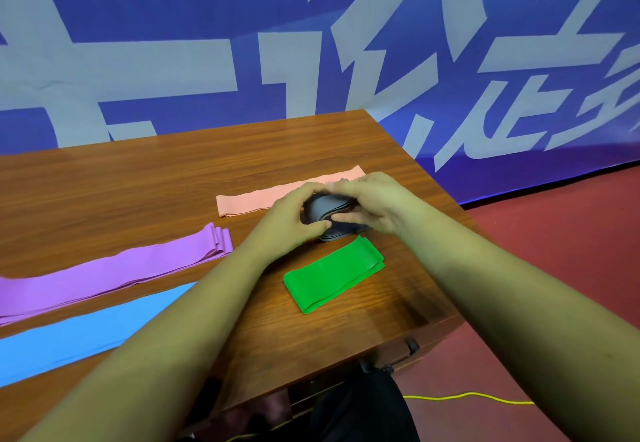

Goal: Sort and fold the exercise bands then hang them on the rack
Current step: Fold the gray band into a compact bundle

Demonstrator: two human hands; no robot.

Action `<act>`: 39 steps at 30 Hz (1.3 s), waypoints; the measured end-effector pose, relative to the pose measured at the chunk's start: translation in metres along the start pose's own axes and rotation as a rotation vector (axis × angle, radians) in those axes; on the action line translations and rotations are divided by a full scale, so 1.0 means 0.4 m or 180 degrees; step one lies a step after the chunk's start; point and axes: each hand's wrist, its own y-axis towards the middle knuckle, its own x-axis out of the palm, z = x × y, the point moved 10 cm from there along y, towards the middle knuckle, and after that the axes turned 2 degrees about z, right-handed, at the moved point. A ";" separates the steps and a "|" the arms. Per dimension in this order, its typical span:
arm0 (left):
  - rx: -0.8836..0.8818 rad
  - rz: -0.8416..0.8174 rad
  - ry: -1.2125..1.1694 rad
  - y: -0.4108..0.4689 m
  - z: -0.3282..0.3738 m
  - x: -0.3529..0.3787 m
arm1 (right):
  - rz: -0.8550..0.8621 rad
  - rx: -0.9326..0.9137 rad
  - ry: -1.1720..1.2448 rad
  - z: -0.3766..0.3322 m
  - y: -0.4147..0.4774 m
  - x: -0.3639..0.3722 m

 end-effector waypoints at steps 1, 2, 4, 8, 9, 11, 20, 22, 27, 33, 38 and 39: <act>-0.0103 -0.0006 -0.0041 0.002 -0.012 0.002 | 0.0089 -0.0053 -0.0086 -0.004 0.005 -0.007; -0.0258 0.0000 -0.0128 0.001 -0.024 0.003 | 0.0149 -0.0086 -0.0083 -0.009 0.007 -0.012; -0.0541 -0.0061 -0.0328 0.001 -0.050 0.014 | 0.0116 -0.0120 0.0130 -0.021 0.008 -0.013; -0.0699 -0.0165 -0.0301 0.013 -0.067 0.043 | 0.0030 -0.0213 0.0371 -0.049 0.002 -0.019; -0.0741 -0.0116 -0.0268 0.015 -0.074 0.044 | 0.0110 -0.0249 0.0328 -0.053 0.005 -0.031; -0.0792 -0.0048 -0.0222 0.011 -0.079 0.043 | 0.0262 -0.0253 0.0322 -0.052 0.012 -0.062; -0.0596 -0.0139 0.0316 0.000 -0.110 0.046 | 0.0428 -0.0091 -0.0109 0.017 0.042 -0.117; -0.0598 -0.0107 0.0339 0.002 -0.112 0.045 | 0.0546 -0.0205 -0.0361 0.002 0.041 -0.127; -0.0623 -0.0293 0.0367 0.007 -0.108 0.061 | 0.0672 -0.0351 -0.0625 -0.020 0.039 -0.153; -0.0540 -0.0326 0.0486 0.013 -0.104 0.070 | 0.0945 -0.0583 -0.0868 -0.033 0.047 -0.206; -0.0305 0.0001 0.0403 0.024 -0.064 0.027 | 0.1056 -0.0710 -0.0944 -0.033 0.038 -0.233; -0.0240 -0.0037 0.0460 0.025 -0.059 0.026 | 0.1040 -0.0696 -0.0957 -0.027 0.041 -0.234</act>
